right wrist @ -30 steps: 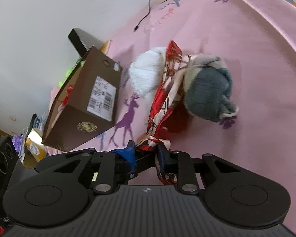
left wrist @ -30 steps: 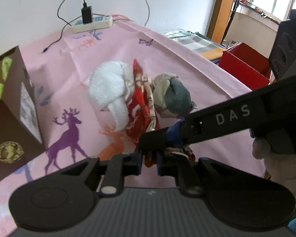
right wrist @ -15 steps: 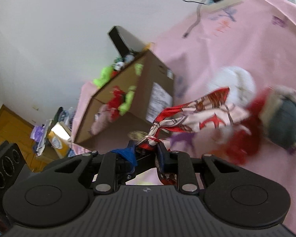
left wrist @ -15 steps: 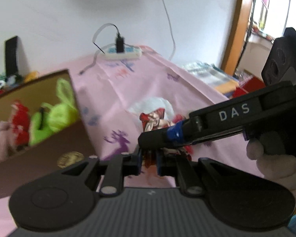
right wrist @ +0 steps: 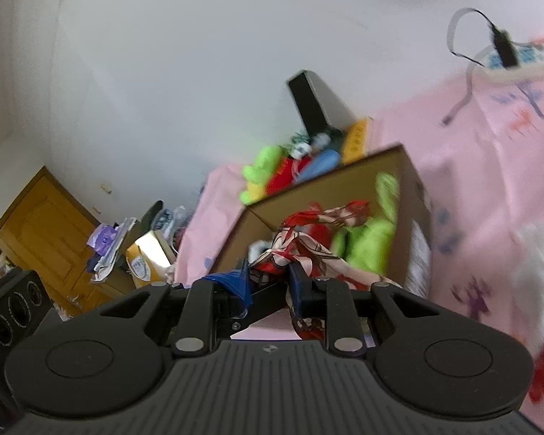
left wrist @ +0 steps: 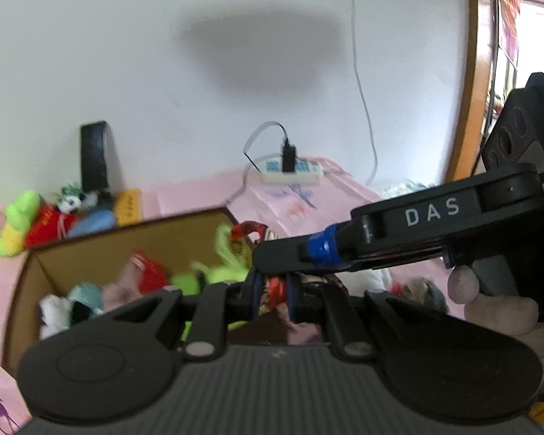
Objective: Organize soft objects
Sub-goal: 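Carry the patterned scarf with the right gripper over the box, then lower the patterned scarf into the box and open the right gripper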
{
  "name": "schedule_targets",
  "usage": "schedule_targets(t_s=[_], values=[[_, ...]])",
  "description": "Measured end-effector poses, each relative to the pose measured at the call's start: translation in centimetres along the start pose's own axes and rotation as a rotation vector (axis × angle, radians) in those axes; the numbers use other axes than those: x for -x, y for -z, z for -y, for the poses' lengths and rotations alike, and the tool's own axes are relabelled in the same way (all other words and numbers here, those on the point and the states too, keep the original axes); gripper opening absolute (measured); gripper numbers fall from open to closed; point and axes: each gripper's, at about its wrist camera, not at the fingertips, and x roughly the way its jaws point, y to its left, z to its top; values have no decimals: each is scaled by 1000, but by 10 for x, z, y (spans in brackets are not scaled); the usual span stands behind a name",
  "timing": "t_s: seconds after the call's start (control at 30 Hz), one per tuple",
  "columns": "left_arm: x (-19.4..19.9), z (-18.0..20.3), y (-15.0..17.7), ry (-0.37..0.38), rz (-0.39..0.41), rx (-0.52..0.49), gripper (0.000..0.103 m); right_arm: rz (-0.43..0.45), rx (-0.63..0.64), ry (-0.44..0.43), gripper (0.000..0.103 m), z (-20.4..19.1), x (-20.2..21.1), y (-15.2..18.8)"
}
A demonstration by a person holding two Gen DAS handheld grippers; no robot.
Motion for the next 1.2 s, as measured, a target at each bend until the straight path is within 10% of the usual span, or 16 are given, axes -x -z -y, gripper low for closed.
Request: schedule_targets(t_s=[0.3,1.2], values=[[-3,-51,-13,-36,37,25,9,34,63,-8,4,-17,-45,-10],[-127,-106,17,9,-243,135,10,-65,82,339,2,31,-133,-10]])
